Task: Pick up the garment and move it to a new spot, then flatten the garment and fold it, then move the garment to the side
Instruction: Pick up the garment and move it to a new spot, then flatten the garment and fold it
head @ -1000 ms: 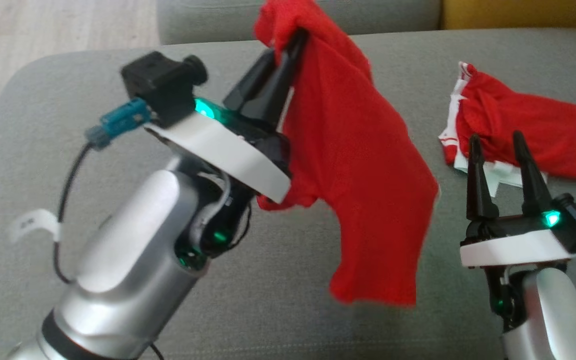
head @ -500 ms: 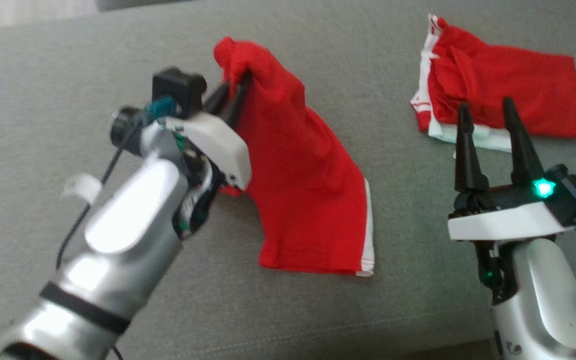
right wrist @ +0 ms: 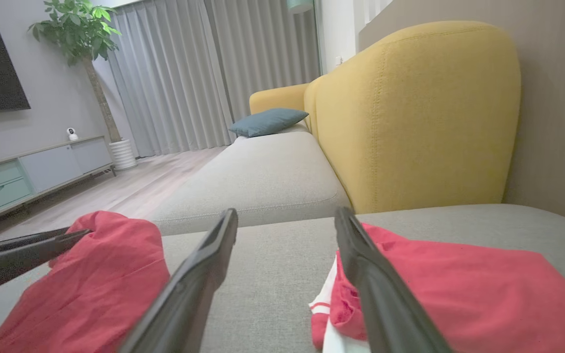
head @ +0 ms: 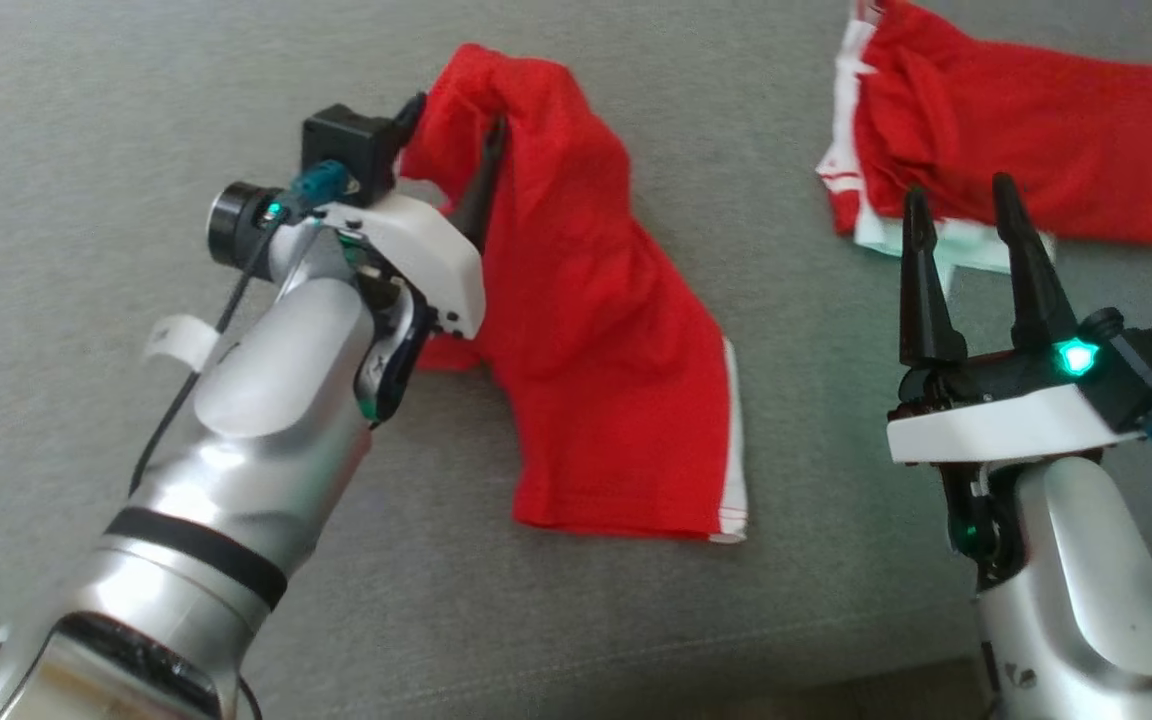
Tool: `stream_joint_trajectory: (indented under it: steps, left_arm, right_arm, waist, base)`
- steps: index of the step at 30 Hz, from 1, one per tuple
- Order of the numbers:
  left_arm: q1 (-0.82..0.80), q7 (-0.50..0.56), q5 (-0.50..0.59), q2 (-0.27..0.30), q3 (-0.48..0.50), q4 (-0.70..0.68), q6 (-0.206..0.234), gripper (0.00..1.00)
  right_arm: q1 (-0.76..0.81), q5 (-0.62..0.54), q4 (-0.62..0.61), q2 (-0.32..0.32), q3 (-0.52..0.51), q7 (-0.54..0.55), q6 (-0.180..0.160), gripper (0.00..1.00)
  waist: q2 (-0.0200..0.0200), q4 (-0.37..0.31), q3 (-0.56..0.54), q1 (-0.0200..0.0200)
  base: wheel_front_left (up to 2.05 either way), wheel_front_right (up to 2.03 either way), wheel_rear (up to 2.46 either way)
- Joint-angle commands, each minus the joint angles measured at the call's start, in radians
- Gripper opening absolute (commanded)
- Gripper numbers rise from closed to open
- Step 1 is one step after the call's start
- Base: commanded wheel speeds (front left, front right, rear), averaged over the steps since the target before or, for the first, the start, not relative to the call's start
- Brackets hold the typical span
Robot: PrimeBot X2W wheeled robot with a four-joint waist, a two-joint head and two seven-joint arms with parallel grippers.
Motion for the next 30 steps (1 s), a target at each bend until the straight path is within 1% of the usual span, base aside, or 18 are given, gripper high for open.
stream_joint_trajectory:
  steps: [1,6,10,15,17,20,23,26,28,30]
  left_arm:
    - [-0.056,-0.019,-0.006,0.021,0.048,-0.019,-0.006,1.0]
    - [-0.033,-0.037,-0.015,0.033,0.101,-0.057,-0.017,1.0]
    - [0.025,-0.038,-0.006,0.078,0.174,-0.156,-0.007,1.0]
    - [0.178,-0.038,0.021,0.164,0.27,-0.299,0.023,1.0]
    - [0.262,-0.038,0.023,0.188,0.306,-0.356,0.035,1.0]
    - [0.395,-0.038,0.024,0.208,0.359,-0.439,0.062,1.0]
    - [0.525,-0.038,0.021,0.193,0.402,-0.523,0.088,1.0]
    - [0.612,-0.038,0.023,0.168,0.438,-0.581,0.1,1.0]
    - [0.643,-0.038,0.03,0.151,0.451,-0.601,0.099,1.0]
    - [0.657,-0.038,0.034,0.133,0.458,-0.612,0.091,1.0]
  right_arm:
    - [-0.015,-0.01,-0.028,-0.001,0.016,-0.01,-0.001,1.0]
    - [0.003,-0.032,-0.008,-0.001,0.01,-0.008,-0.001,1.0]
    - [0.021,-0.036,0.007,-0.001,0.012,0.001,-0.001,1.0]
    - [0.052,-0.031,0.021,-0.001,0.016,0.009,-0.001,1.0]
    - [0.07,-0.026,0.028,-0.001,0.022,0.012,-0.001,1.0]
    - [0.098,-0.018,0.037,-0.001,0.036,0.017,-0.001,1.0]
    - [0.125,-0.013,0.046,-0.001,0.042,0.027,-0.001,1.0]
    - [0.137,-0.019,0.053,-0.001,0.048,0.044,-0.001,1.0]
    - [0.137,-0.03,0.052,-0.001,0.059,0.056,-0.001,1.0]
    - [0.125,-0.098,0.045,-0.001,0.09,0.065,-0.001,1.0]
  waist:
    - [0.0,0.038,-0.024,0.0]
    - [0.0,0.119,-0.078,0.0]
    - [0.0,0.174,-0.127,0.0]
    - [0.0,0.232,-0.184,0.0]
    - [0.0,0.253,-0.206,0.0]
    - [0.0,0.283,-0.23,0.0]
    - [0.0,0.312,-0.242,0.0]
    - [0.0,0.339,-0.241,0.0]
    - [0.0,0.355,-0.237,0.0]
    - [0.0,0.369,-0.232,0.0]
  base:
    - [0.0,0.0,0.0]
    - [0.0,0.0,0.0]
    - [0.0,0.0,0.0]
    - [0.0,0.0,0.0]
    - [0.0,0.0,0.0]
    - [0.0,0.0,0.0]
    - [0.0,0.0,0.0]
    - [0.0,0.0,0.0]
    - [0.0,0.0,0.0]
    - [0.0,0.0,0.0]
